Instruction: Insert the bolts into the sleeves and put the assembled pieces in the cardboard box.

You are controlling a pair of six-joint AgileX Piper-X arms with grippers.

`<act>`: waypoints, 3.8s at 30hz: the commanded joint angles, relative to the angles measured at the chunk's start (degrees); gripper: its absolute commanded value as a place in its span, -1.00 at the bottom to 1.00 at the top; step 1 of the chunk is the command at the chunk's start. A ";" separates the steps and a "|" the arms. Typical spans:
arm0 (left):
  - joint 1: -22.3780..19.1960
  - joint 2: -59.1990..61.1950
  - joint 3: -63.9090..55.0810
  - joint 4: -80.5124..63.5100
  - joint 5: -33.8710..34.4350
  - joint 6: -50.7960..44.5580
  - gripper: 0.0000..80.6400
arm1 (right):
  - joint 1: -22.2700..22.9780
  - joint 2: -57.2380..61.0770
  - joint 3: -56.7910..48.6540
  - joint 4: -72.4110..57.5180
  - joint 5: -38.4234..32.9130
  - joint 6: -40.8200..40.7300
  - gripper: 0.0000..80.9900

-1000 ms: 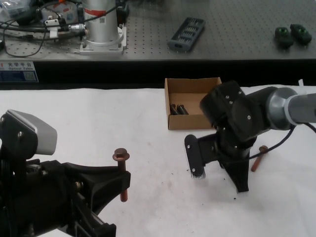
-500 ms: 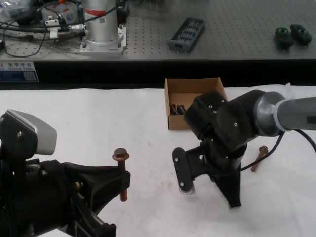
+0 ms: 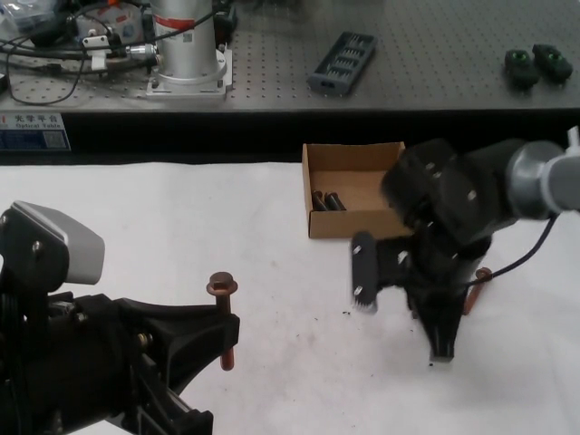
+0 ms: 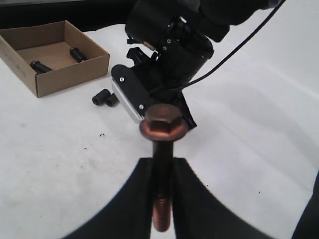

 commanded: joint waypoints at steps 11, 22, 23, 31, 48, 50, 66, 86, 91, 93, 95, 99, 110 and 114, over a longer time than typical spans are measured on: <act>-0.25 -0.46 -0.18 -0.75 0.19 0.65 -0.98 | -1.73 -0.88 -2.59 -0.78 -11.58 -0.66 -0.87; -0.25 -0.46 -0.18 -0.75 0.19 0.65 -0.98 | -1.78 -0.88 -3.05 -0.67 -6.35 0.17 -0.98; -0.25 -0.46 -0.18 -0.75 0.19 0.65 -0.98 | -1.78 -1.02 -3.05 -0.67 -5.27 0.16 -0.88; -0.25 -0.46 -0.18 -0.75 0.19 0.65 -0.98 | -1.63 -1.02 -3.05 -2.14 -4.40 -1.65 -0.48; -0.25 -0.46 -0.18 -0.64 0.18 0.65 -0.98 | 0.55 1.45 -3.05 -5.91 -9.27 1.38 -0.54; -0.25 -0.46 -0.18 -0.64 0.18 0.65 -0.98 | 0.55 1.90 -3.21 -6.56 -8.25 1.38 -0.54; -0.25 -0.46 -0.18 -0.75 0.18 0.65 -0.98 | 2.01 6.04 -13.94 4.63 -17.43 12.79 -0.54; -0.25 -0.46 -0.18 0.14 1.66 0.49 -0.98 | -1.77 10.36 -14.42 4.64 -8.79 13.55 -0.54; -0.25 -0.46 -0.18 0.13 1.66 1.15 -0.98 | -4.93 10.03 -14.42 7.94 -10.94 12.81 -0.54; -0.25 -0.46 -0.18 0.13 1.66 1.96 -0.98 | -4.97 9.48 -14.92 12.12 -14.10 11.24 -0.54; -0.25 -0.46 -0.18 -0.31 1.66 1.94 -0.98 | -4.71 8.94 -15.53 13.96 -14.72 11.22 -0.54; -0.25 -0.46 -0.18 -0.49 1.66 1.94 -0.98 | -3.98 7.67 -17.00 14.09 -14.48 12.61 -0.22; -0.25 -0.46 -0.18 -0.34 1.66 1.94 -0.98 | -1.64 6.74 -20.32 10.03 -9.20 5.49 -0.17; -0.25 -0.46 -0.18 -0.34 1.66 1.94 -0.98 | -1.28 7.05 -20.32 7.45 -9.26 3.52 -0.17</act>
